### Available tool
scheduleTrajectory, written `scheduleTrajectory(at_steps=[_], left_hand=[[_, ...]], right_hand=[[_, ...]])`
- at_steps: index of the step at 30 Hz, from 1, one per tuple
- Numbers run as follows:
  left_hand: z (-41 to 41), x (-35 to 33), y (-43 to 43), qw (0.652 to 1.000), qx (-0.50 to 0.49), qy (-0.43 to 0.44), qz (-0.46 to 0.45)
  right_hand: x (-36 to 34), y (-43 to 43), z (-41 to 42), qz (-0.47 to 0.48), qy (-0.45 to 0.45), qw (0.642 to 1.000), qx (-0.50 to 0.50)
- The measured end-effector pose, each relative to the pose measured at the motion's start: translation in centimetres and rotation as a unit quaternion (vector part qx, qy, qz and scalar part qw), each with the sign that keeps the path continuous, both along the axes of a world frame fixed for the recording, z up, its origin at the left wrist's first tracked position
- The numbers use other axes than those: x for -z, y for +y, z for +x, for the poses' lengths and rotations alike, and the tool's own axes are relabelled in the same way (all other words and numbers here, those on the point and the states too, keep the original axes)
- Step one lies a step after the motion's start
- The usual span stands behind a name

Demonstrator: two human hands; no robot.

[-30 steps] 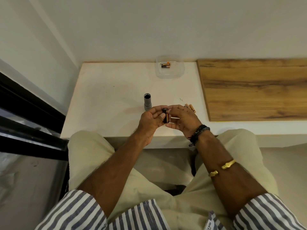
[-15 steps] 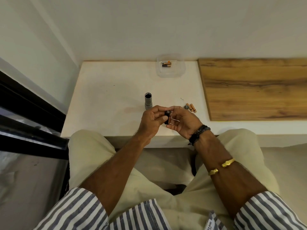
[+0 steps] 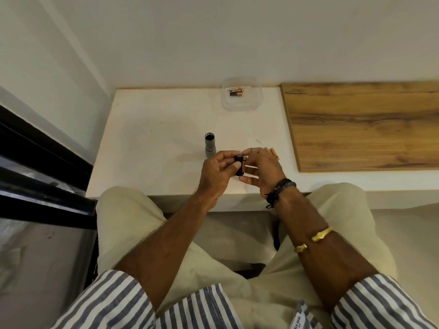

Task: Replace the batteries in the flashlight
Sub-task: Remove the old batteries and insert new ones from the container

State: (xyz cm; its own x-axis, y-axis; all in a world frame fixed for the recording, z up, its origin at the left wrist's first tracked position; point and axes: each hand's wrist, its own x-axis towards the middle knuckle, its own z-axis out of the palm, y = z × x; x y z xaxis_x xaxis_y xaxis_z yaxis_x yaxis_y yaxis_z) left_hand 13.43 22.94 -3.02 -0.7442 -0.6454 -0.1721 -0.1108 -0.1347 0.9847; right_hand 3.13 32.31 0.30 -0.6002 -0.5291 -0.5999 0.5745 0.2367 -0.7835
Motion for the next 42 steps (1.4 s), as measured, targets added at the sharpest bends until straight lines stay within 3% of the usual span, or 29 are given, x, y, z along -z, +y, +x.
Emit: scheduleTrajectory(at_steps=[9,15,20,24,29,35,42], left_hand=[[-0.1,0.2,-0.3,0.997,-0.036,0.000,0.070],[-0.1,0.1,-1.0,0.964,-0.053,0.024,0.258],[-0.1,0.1,-1.1,0.949,-0.052,0.033,0.309],[0.0,0.3,-1.0,0.949,-0.047,0.031,0.311],[-0.1,0.4,-1.1,0.945,-0.055,0.030,0.322],[-0.2,0.3,-1.1,0.946,-0.056,0.026,0.319],[0.0,-0.2,-1.1,0.947,-0.053,0.031,0.315]], right_hand=[[1.2,0.2,-0.5,0.055,0.200,0.978,-0.003],[0.9,1.2,-2.8,-0.014,0.142,0.979,0.147],[2.0,2.7,-5.5,0.033,0.159,0.958,0.236],[3.6,3.1,-6.7,0.146,0.250,0.933,0.216],[4.7,2.9,-6.7,0.214,0.324,0.901,0.192],[5.3,2.9,-6.5,0.278,0.345,0.885,0.145],[5.2,2.9,-6.3,0.291,0.352,0.882,0.111]])
